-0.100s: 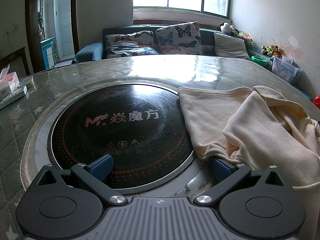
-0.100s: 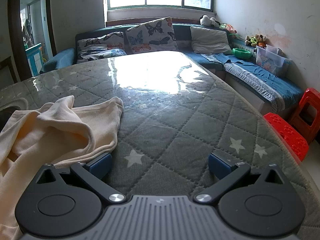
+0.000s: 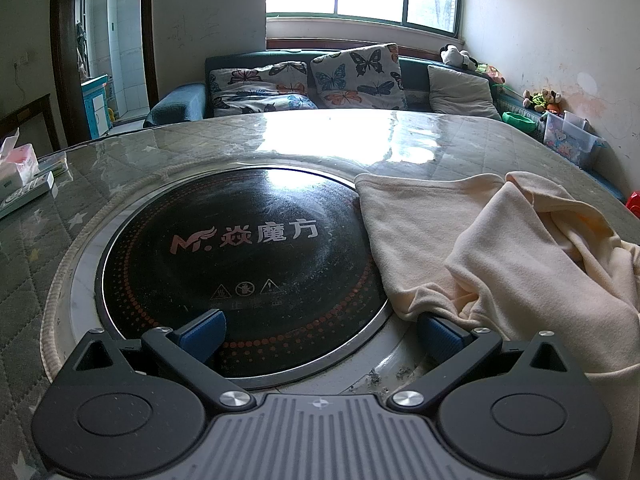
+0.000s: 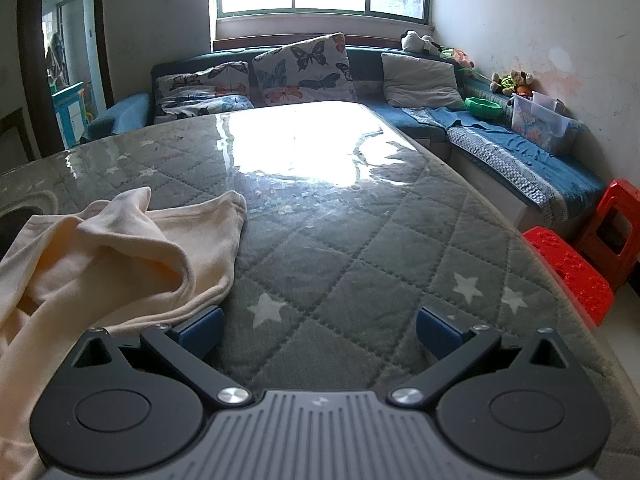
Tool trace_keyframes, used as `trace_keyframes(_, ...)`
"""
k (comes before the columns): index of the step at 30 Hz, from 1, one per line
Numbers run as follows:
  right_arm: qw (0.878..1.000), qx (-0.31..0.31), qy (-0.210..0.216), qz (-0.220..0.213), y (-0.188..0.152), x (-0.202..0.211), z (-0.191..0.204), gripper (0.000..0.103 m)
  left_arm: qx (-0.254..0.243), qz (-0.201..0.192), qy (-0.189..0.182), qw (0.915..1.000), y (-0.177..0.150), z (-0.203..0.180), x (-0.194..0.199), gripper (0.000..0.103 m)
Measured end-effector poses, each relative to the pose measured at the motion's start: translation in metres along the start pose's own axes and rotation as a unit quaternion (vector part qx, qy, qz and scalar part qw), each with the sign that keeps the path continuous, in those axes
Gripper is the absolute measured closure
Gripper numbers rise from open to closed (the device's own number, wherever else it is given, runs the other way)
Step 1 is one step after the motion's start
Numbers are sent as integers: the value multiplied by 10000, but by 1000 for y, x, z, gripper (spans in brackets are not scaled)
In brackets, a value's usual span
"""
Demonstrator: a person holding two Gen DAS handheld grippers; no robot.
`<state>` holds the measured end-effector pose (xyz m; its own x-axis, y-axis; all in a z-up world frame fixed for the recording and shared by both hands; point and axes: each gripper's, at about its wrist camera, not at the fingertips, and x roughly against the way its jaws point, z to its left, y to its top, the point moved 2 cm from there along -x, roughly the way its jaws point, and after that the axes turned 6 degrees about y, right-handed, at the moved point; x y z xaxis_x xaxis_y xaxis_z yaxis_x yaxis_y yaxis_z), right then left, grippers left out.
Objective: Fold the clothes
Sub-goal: 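Move both grippers toward the crumpled cream sweatshirt on the table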
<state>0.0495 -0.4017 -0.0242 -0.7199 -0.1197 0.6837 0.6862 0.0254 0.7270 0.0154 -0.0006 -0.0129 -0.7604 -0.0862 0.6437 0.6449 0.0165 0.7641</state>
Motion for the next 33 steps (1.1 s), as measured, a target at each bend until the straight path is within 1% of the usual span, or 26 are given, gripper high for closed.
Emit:
trace_keyframes(3,9999,-84,-12,-84,2,6,-13,0,1,8,-3,10000,0,0,0,0)
trace_keyframes(5,9990,5,-73,-440,-7,25,-17,0,2,13,-4,10000,0,0,0,0)
trace_keyframes(6,9987,36,-88,-498,-9,32,-19,0,4,23,-4,10000,0,0,0,0)
trace_keyframes(12,9985,214,-173,-477,-15,66,-25,0,26,74,24,10000,3,2,4,0)
trace_keyframes(18,9979,225,34,-601,-18,91,-19,0,83,-14,49,10000,2,7,21,0)
trace_keyframes(21,9980,175,121,-598,-22,96,-16,0,130,-32,25,9999,0,8,32,0)
trace_keyframes(26,9980,172,217,-571,-30,104,-5,0,51,-28,-6,10000,-5,2,45,0)
trace_keyframes(33,9981,283,338,-432,-42,112,10,0,99,83,-86,9999,-13,-7,60,0)
